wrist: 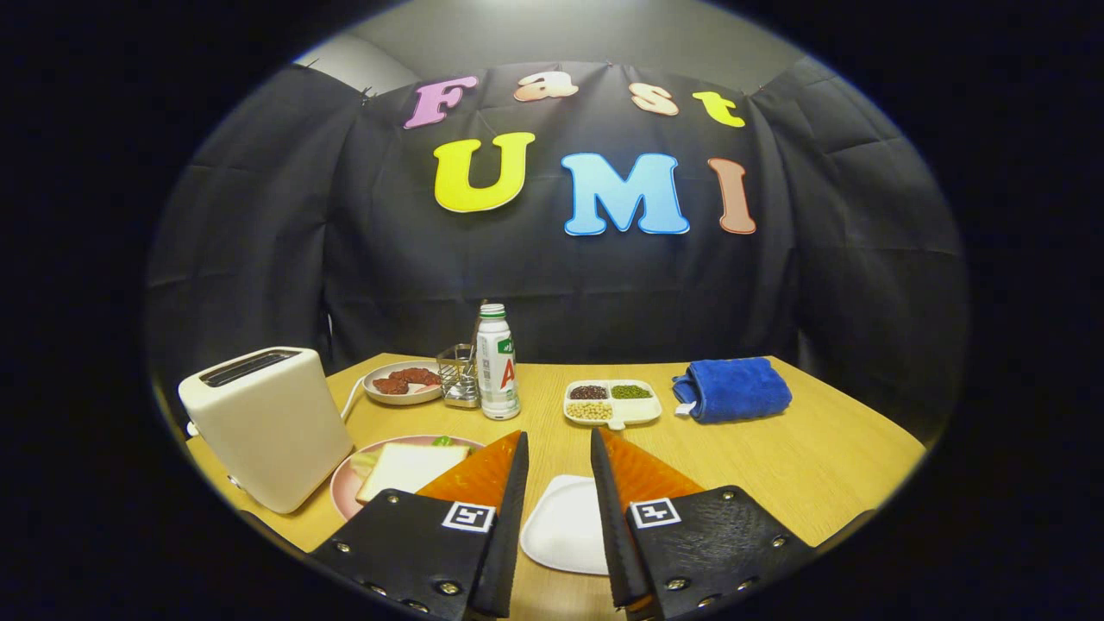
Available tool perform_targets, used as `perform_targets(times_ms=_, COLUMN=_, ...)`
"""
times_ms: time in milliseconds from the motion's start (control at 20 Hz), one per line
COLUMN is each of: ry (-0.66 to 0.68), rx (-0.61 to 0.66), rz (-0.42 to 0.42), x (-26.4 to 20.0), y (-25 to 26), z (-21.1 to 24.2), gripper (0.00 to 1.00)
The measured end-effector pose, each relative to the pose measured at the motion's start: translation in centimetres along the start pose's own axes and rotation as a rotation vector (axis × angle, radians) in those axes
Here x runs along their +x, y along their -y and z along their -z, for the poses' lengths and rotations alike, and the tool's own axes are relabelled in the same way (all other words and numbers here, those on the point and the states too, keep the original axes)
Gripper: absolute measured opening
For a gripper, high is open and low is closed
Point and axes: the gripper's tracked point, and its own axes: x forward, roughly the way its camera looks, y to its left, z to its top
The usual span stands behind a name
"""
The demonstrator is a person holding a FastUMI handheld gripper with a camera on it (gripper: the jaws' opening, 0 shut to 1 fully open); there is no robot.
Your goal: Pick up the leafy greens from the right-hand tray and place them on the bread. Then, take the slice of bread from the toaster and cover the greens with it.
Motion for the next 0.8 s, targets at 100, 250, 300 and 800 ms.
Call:
perform_targets(times_ms=100, ry=0.019, rx=-0.013, rz=0.016, x=-0.4, y=1.9, z=-0.3, gripper=0.43)
perform_targets(times_ms=250, ry=0.052, rx=-0.019, rz=0.026, x=-1.3, y=5.3, z=-0.8, gripper=0.43)
perform_targets(times_ms=300, ry=0.062, rx=-0.011, rz=0.024, x=-1.8, y=6.3, z=-1.2, gripper=0.43)
perform_targets(times_ms=800, ry=0.111, rx=-0.009, rz=-0.014, x=-2.3, y=18.8, z=-4.6, gripper=0.43)
